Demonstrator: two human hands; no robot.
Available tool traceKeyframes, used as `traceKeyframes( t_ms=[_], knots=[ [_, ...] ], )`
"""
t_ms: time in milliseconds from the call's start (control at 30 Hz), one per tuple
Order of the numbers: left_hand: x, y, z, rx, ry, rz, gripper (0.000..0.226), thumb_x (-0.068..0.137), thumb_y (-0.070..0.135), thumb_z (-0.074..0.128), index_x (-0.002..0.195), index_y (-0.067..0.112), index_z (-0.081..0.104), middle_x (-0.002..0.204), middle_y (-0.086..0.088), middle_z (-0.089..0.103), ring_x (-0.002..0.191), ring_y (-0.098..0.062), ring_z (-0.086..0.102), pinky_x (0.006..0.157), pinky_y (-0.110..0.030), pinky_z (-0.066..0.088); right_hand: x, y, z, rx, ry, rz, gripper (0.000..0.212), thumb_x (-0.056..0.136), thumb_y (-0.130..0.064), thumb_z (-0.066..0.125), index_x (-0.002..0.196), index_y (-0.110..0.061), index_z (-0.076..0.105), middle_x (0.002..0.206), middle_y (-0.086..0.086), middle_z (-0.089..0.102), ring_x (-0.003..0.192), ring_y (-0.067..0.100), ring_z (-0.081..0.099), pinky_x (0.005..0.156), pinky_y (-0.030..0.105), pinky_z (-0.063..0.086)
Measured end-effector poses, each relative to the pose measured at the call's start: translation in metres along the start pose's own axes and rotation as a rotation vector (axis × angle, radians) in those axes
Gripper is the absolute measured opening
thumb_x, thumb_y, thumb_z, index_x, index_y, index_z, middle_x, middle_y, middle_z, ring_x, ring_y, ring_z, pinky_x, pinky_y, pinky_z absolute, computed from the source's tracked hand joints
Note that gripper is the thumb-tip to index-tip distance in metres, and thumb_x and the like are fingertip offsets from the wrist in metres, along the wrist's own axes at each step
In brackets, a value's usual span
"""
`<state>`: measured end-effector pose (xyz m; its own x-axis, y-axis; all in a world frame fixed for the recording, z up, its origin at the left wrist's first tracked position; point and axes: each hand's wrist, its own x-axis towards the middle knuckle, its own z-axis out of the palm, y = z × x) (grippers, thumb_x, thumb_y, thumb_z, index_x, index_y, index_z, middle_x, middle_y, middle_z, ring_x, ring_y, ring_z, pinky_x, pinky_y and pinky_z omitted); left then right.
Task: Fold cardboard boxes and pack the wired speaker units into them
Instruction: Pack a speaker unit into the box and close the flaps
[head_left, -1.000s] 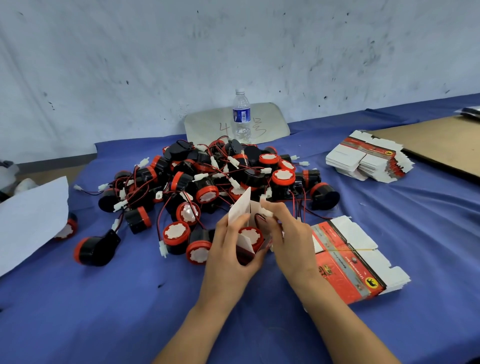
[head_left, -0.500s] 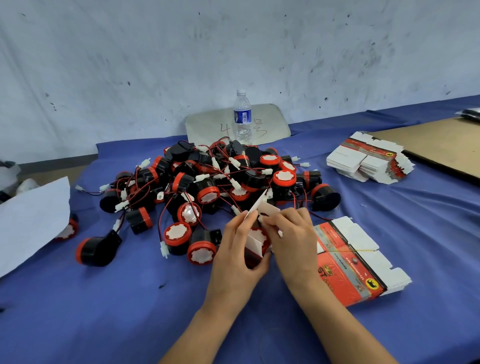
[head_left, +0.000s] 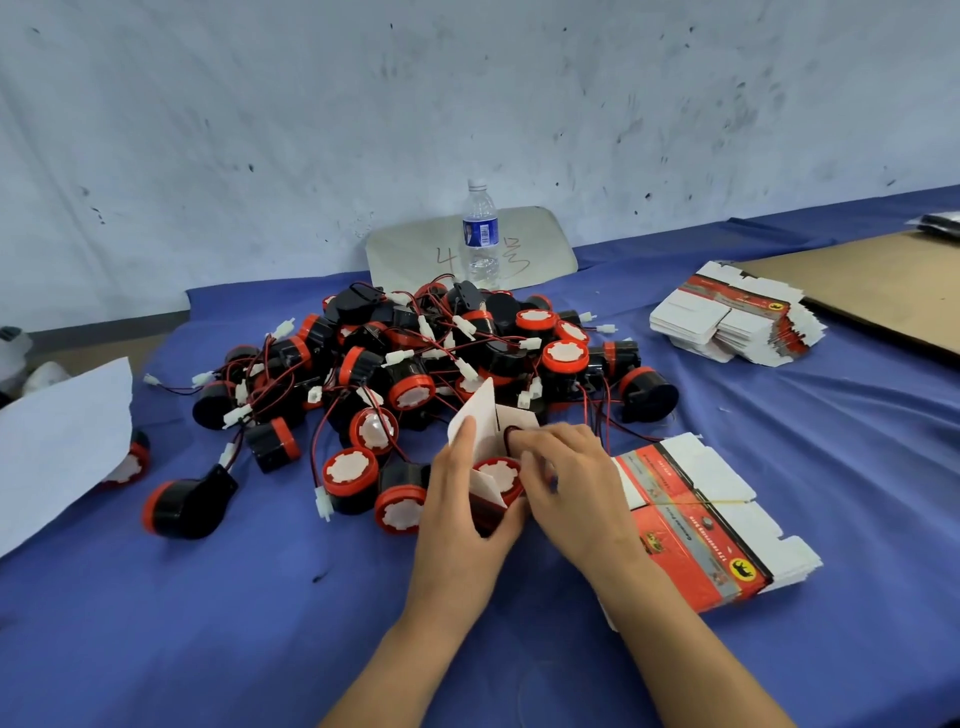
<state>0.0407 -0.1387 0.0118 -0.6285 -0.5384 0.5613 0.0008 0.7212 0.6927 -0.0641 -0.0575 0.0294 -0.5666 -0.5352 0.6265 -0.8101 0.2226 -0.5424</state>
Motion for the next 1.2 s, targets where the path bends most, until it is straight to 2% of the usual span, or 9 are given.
traceKeyframes(
  t_ms=[133,233,433,533,667,767,867,1033,1200],
  knots=[
    [0.001,0.003,0.000,0.020,-0.027,-0.003,0.082,0.083,0.021,0.074,0.139,0.045,0.020,0.139,0.018,0.037,0.127,0.009,0.034,0.099,-0.004,0.032,0.001,-0.003,0.002,-0.003,0.065,0.015,0.017,0.092,-0.010,0.060,0.105,-0.006,0.070,0.126,0.006,0.048,0.097,0.020,0.057,0.075,0.031,0.054],
    [0.000,0.003,0.000,0.038,-0.036,0.012,0.083,0.083,0.019,0.074,0.140,0.046,0.019,0.138,0.024,0.033,0.129,0.011,0.031,0.101,-0.003,0.029,0.000,-0.003,0.004,-0.001,0.019,0.067,0.019,0.096,-0.016,0.056,0.105,-0.007,0.070,0.136,0.003,0.044,0.105,0.021,0.054,0.085,0.034,0.051],
    [0.001,0.001,0.000,0.032,-0.040,-0.018,0.083,0.084,0.017,0.073,0.139,0.046,0.019,0.143,0.014,0.034,0.131,0.013,0.027,0.101,-0.001,0.026,0.002,0.001,0.006,0.052,-0.101,0.170,0.029,0.101,-0.026,0.045,0.113,-0.015,0.069,0.117,-0.011,0.044,0.100,0.007,0.044,0.086,0.018,0.036],
    [0.001,0.000,0.001,0.042,-0.053,-0.033,0.087,0.086,0.017,0.071,0.140,0.048,0.011,0.148,0.011,0.030,0.131,0.017,0.022,0.100,0.002,0.022,0.005,0.004,0.007,0.026,-0.173,0.207,0.032,0.101,-0.030,0.042,0.116,-0.017,0.068,0.110,-0.011,0.045,0.102,0.012,0.045,0.084,0.019,0.034],
    [0.000,-0.001,0.003,0.053,-0.109,-0.032,0.094,0.091,0.018,0.064,0.142,0.049,-0.009,0.159,0.006,0.010,0.140,0.007,0.010,0.103,0.003,0.015,0.007,0.006,0.009,-0.023,-0.268,0.228,0.035,0.101,-0.037,0.039,0.118,-0.020,0.065,0.104,-0.007,0.043,0.097,0.013,0.037,0.079,0.021,0.028],
    [-0.002,-0.004,0.007,0.100,-0.140,-0.022,0.094,0.095,0.023,0.058,0.138,0.050,-0.021,0.157,0.011,-0.025,0.142,0.004,-0.016,0.104,0.001,0.005,0.006,0.006,0.012,-0.078,-0.289,0.213,0.036,0.102,-0.038,0.036,0.117,-0.020,0.064,0.106,-0.003,0.046,0.096,0.016,0.036,0.082,0.026,0.033],
    [-0.004,-0.008,0.009,0.163,-0.163,-0.021,0.085,0.095,0.025,0.058,0.140,0.047,-0.010,0.144,0.017,-0.046,0.143,-0.005,-0.020,0.103,0.000,0.001,0.004,0.008,0.013,-0.091,-0.279,0.193,0.034,0.102,-0.035,0.037,0.114,-0.018,0.064,0.107,-0.001,0.048,0.097,0.019,0.039,0.084,0.029,0.036],
    [-0.001,-0.006,0.008,0.094,-0.169,-0.065,0.058,0.095,0.022,0.058,0.147,0.032,0.034,0.141,0.026,-0.045,0.144,0.000,-0.004,0.102,0.004,0.008,-0.001,0.006,0.010,-0.045,-0.213,0.074,0.033,0.102,-0.028,0.039,0.110,-0.016,0.068,0.127,-0.009,0.050,0.101,0.015,0.043,0.088,0.028,0.038],
    [0.002,-0.007,0.003,0.080,-0.167,-0.097,0.054,0.097,0.019,0.053,0.148,0.022,0.033,0.145,0.018,-0.040,0.136,0.006,-0.018,0.101,0.006,0.005,0.002,0.005,0.002,0.210,-0.126,0.110,0.032,0.102,-0.029,0.040,0.130,-0.034,0.052,0.103,-0.029,0.055,0.095,0.004,0.048,0.082,0.011,0.036]
  ],
)
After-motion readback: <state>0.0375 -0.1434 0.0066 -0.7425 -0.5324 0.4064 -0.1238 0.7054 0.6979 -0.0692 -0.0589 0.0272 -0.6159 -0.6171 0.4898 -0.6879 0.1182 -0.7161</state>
